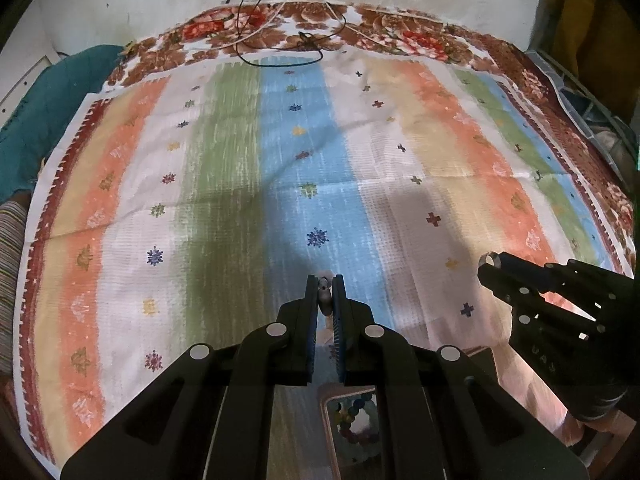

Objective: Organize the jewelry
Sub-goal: 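Lift the silver ring and shell bracelet and carry them toward the tin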

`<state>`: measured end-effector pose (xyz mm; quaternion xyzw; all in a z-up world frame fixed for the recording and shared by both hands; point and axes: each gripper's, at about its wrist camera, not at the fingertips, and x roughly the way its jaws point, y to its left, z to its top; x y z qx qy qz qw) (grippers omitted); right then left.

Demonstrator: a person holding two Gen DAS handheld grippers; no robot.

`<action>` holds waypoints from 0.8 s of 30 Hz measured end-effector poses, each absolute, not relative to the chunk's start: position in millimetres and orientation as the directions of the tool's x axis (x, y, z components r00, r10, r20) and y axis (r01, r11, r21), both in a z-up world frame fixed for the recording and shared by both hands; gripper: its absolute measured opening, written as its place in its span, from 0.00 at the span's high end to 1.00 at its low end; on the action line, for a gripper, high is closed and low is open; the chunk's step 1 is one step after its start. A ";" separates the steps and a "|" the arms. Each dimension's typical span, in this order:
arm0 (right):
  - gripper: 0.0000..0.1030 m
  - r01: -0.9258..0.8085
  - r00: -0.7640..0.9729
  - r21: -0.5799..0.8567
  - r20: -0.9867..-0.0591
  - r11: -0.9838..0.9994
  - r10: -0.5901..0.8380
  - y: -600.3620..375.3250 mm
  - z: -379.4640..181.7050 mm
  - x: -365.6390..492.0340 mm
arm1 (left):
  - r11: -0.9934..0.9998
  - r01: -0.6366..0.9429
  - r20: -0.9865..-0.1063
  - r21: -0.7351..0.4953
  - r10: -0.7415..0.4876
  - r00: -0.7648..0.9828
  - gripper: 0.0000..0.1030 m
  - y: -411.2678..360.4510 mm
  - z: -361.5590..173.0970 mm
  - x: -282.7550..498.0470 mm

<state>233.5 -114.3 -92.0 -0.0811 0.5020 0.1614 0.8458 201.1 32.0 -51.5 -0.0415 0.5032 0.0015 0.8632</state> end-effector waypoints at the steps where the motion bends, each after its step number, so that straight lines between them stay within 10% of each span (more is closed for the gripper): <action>1: 0.81 -0.357 0.448 0.019 -0.874 0.934 0.189 -113.8 -90.2 231.7 | 0.997 -0.043 -0.867 -0.071 -0.041 0.496 0.93 31.7 -50.0 199.6; 24: 0.80 -0.407 0.494 0.052 -0.827 0.912 0.268 -117.6 -57.8 184.6 | 0.996 0.038 -0.802 -0.085 -0.091 0.590 0.93 6.1 -6.1 143.7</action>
